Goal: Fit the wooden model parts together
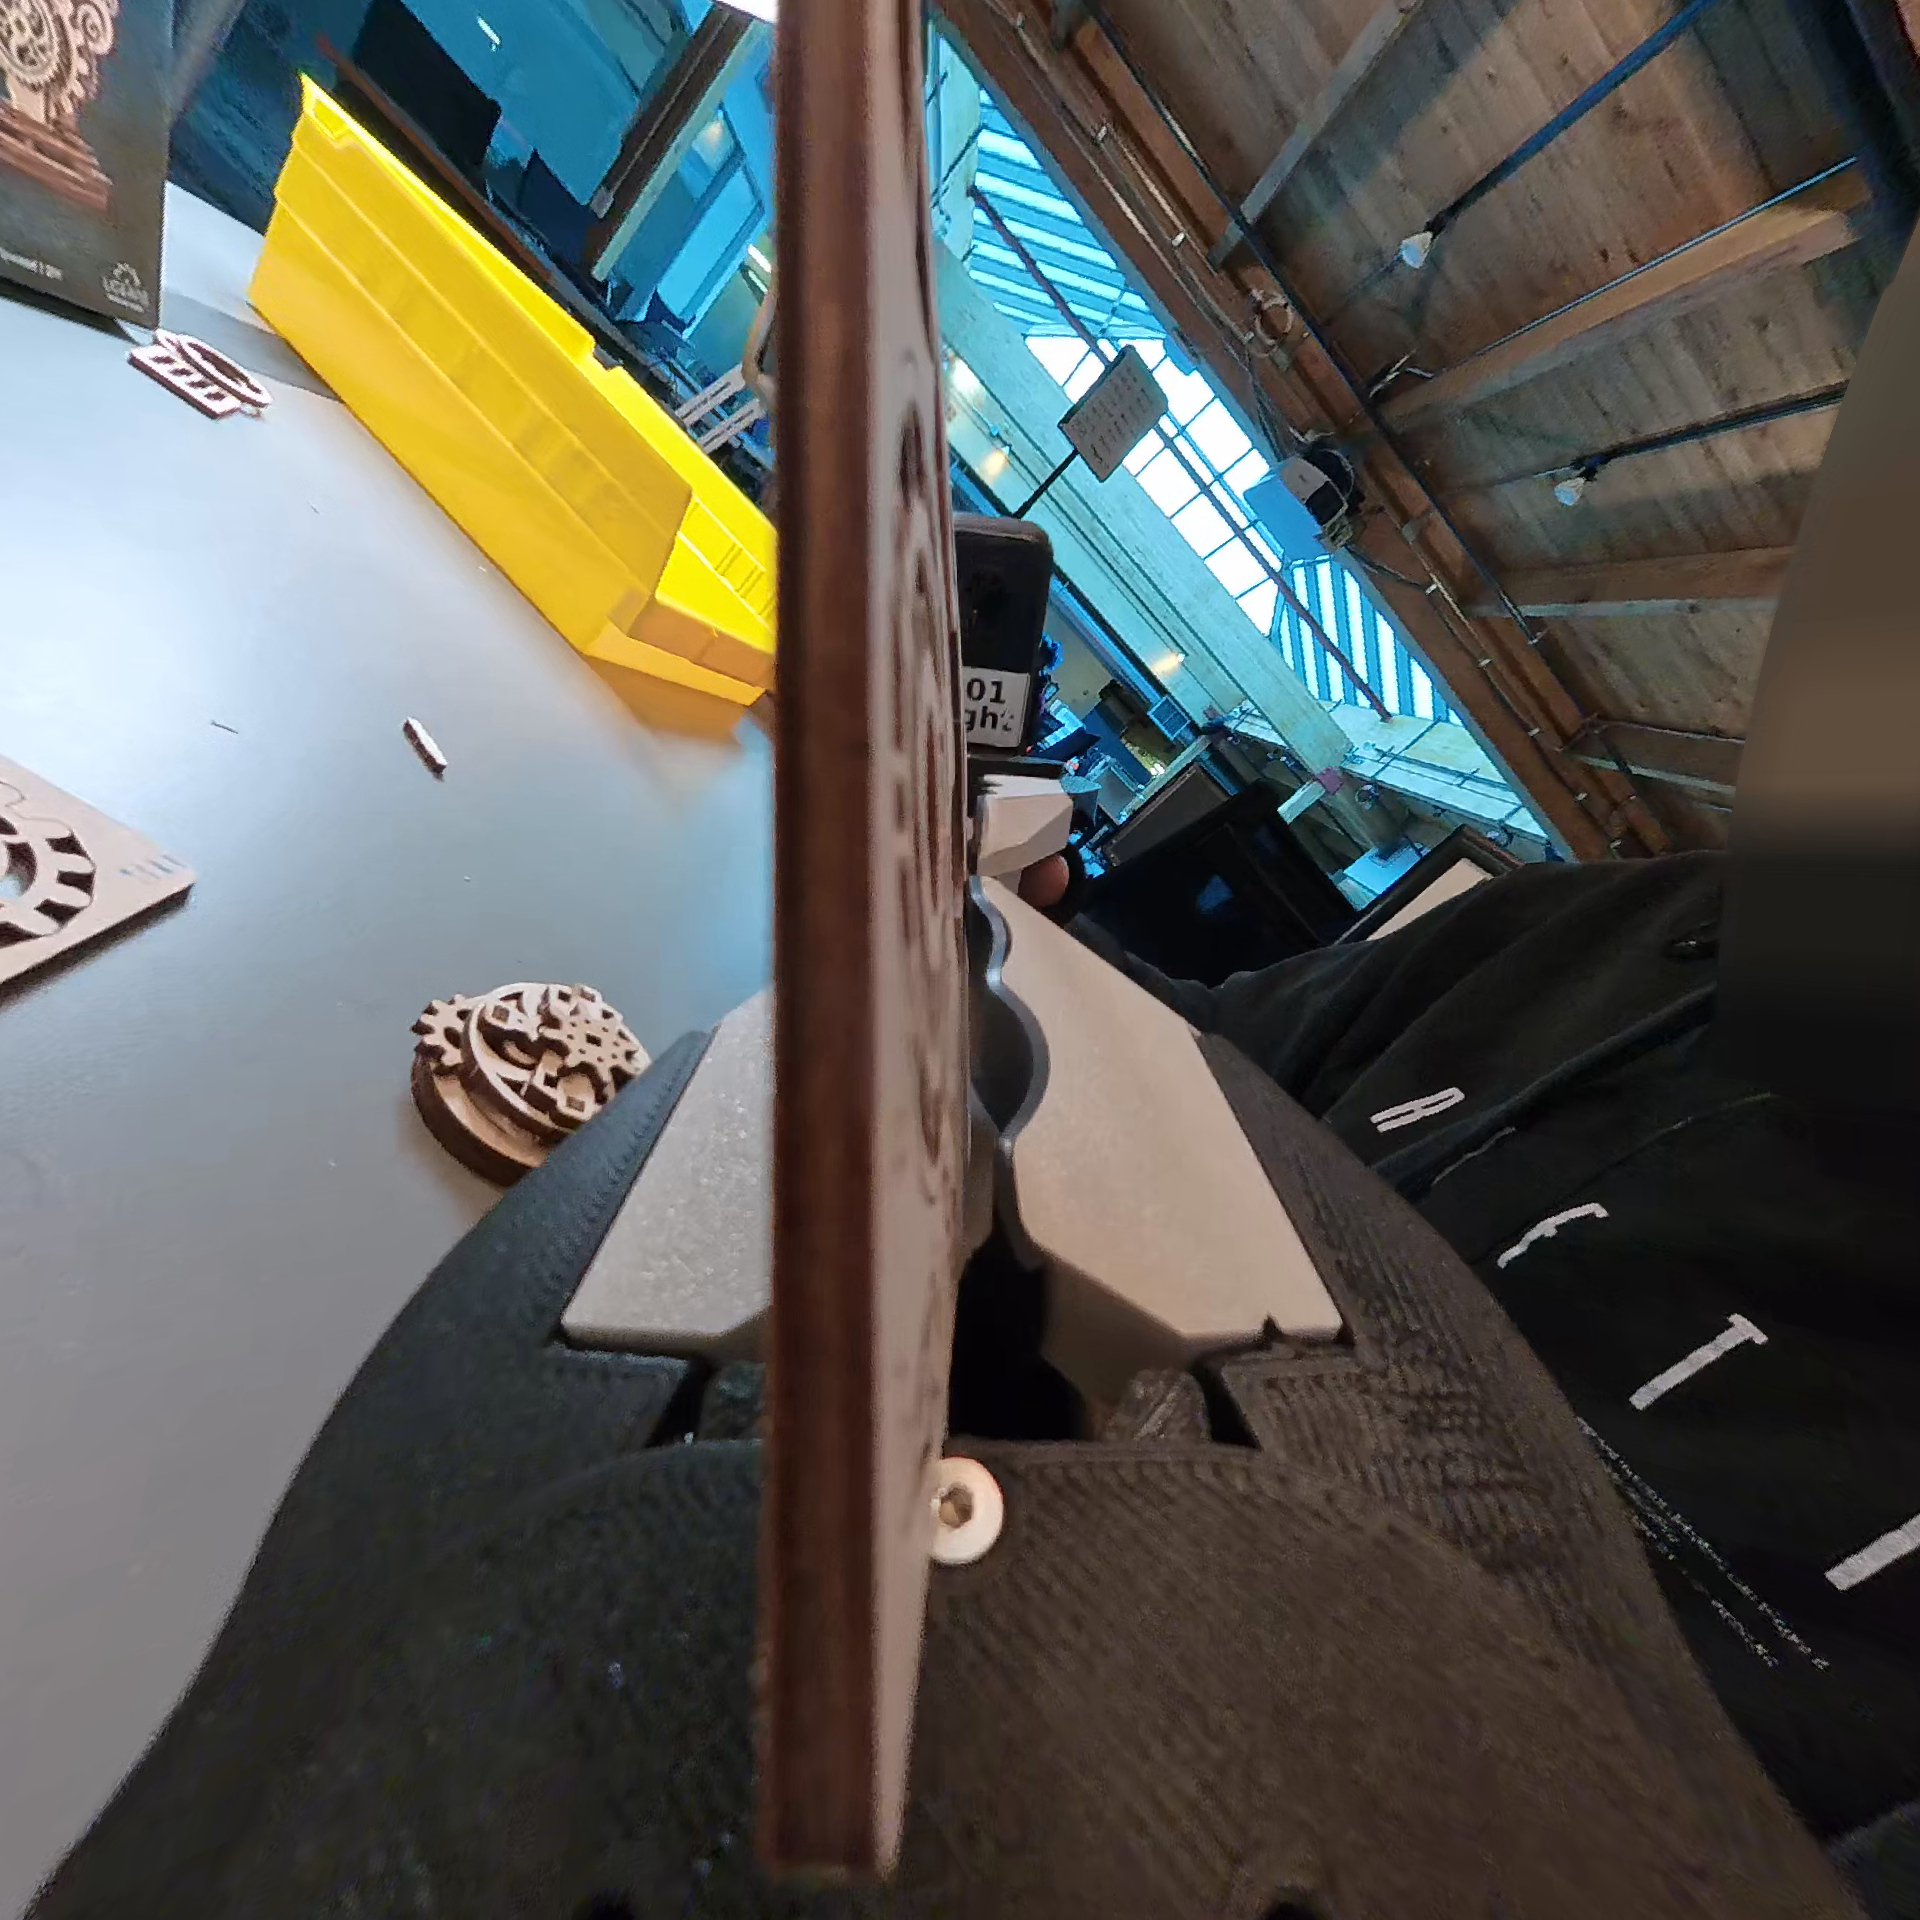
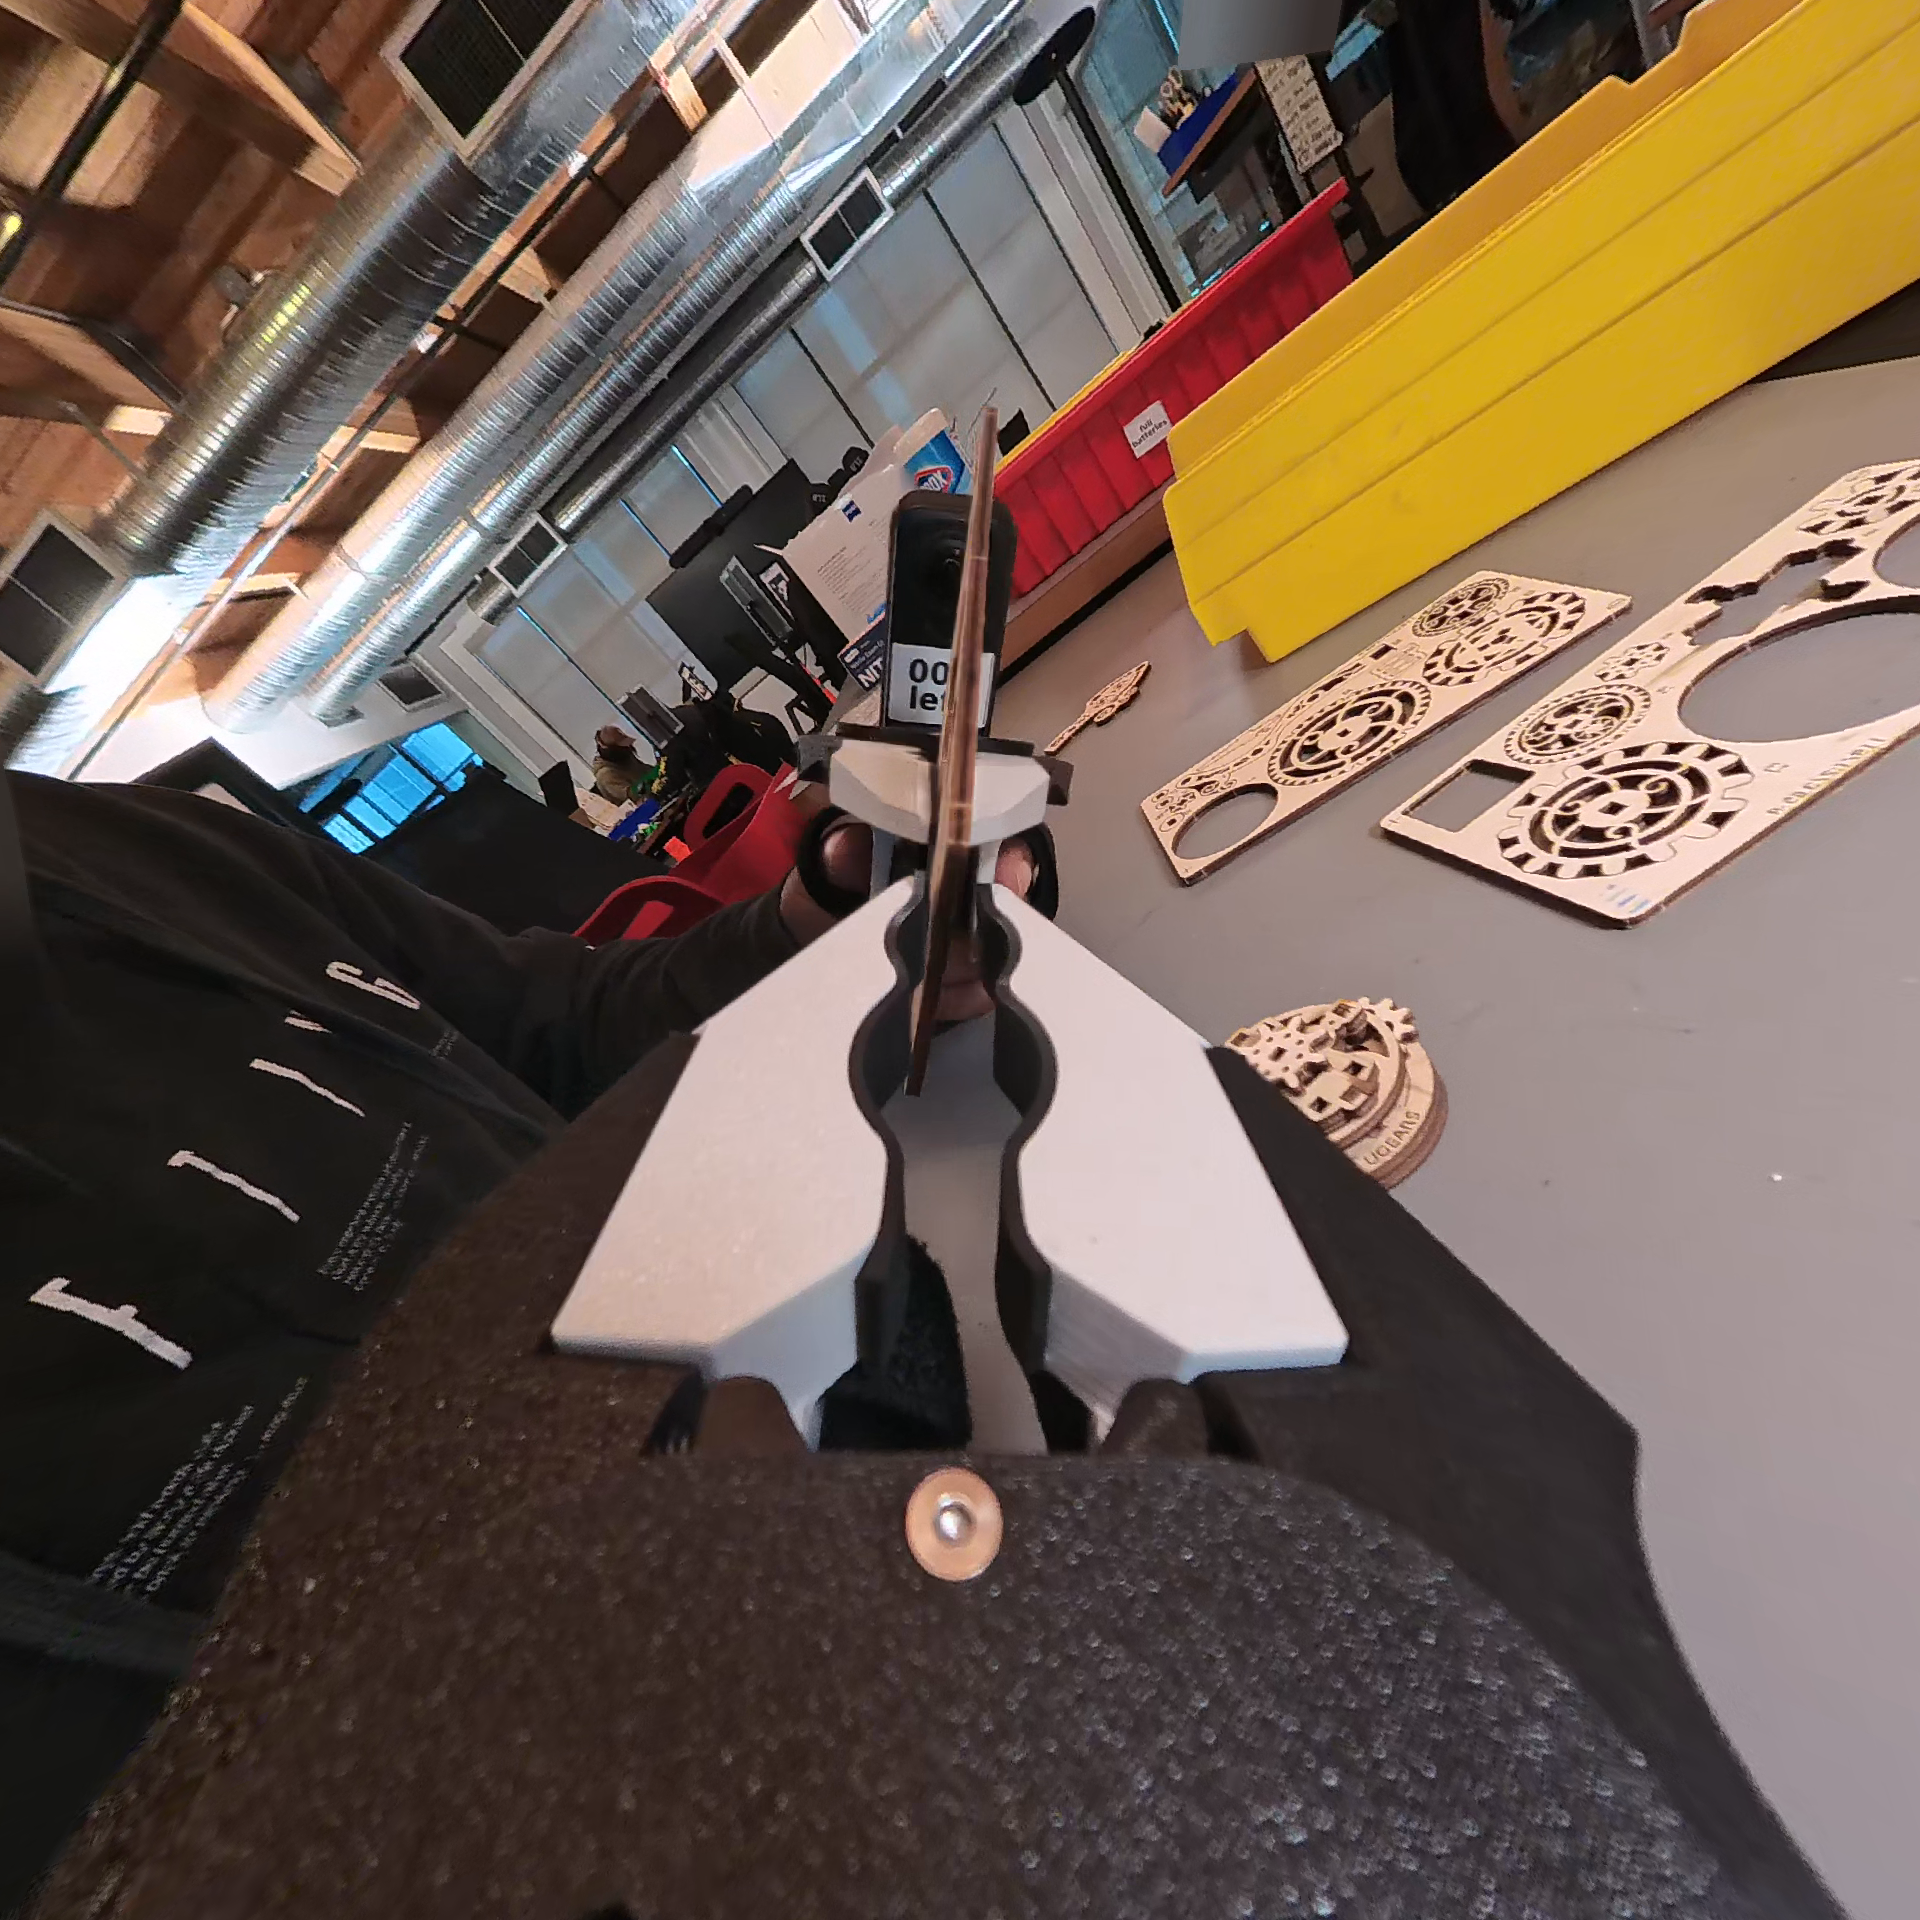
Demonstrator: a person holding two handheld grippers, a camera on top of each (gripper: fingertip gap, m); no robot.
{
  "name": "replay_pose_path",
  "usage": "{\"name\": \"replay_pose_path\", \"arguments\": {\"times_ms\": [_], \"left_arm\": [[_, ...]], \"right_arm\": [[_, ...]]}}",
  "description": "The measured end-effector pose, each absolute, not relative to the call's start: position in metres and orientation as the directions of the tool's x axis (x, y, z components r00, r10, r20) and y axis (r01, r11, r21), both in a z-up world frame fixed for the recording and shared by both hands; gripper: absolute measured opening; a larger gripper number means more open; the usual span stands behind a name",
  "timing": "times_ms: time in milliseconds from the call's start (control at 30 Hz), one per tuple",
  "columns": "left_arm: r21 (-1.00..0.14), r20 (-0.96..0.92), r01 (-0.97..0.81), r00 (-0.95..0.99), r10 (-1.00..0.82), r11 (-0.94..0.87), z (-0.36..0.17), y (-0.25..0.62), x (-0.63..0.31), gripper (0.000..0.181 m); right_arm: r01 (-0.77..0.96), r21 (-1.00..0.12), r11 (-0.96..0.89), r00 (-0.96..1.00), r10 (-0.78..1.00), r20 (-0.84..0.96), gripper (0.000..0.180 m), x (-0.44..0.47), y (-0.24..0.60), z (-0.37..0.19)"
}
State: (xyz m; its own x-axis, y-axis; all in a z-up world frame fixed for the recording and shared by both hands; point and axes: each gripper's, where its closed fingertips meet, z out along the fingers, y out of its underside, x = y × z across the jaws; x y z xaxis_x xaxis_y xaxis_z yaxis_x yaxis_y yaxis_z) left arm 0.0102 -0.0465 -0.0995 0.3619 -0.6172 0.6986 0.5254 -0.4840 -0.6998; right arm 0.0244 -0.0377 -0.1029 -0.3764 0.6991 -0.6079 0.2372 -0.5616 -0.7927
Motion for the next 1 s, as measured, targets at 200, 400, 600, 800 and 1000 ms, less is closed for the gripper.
{"name": "replay_pose_path", "arguments": {"times_ms": [200, 400, 600, 800, 1000], "left_arm": [[-0.699, 0.705, 0.517, 0.384, -0.597, -0.494, -0.105, -0.045, 0.007, 0.001], [-0.669, 0.722, 0.571, 0.346, -0.599, -0.476, -0.096, -0.044, -0.003, 0.001], [-0.662, 0.724, 0.585, 0.341, -0.599, -0.468, -0.095, -0.044, -0.007, 0.001], [-0.641, 0.722, 0.649, 0.327, -0.61, -0.41, -0.082, -0.041, -0.025, 0.008], [-0.666, 0.699, 0.636, 0.351, -0.623, -0.389, -0.08, -0.041, -0.024, 0.016]], "right_arm": [[0.27, -0.772, -0.575, -0.354, 0.686, -0.635, 0.002, 0.023, -0.037, -0.109], [0.305, -0.777, -0.551, -0.365, 0.686, -0.63, 0.001, 0.021, -0.049, -0.115], [0.317, -0.774, -0.548, -0.372, 0.679, -0.633, 0.001, 0.02, -0.053, -0.117], [0.179, -0.777, -0.603, -0.363, 0.694, -0.622, 0.0, 0.01, -0.038, -0.095], [0.031, -0.643, -0.765, -0.403, 0.579, -0.709, 0.001, 0.014, -0.011, -0.071]]}}
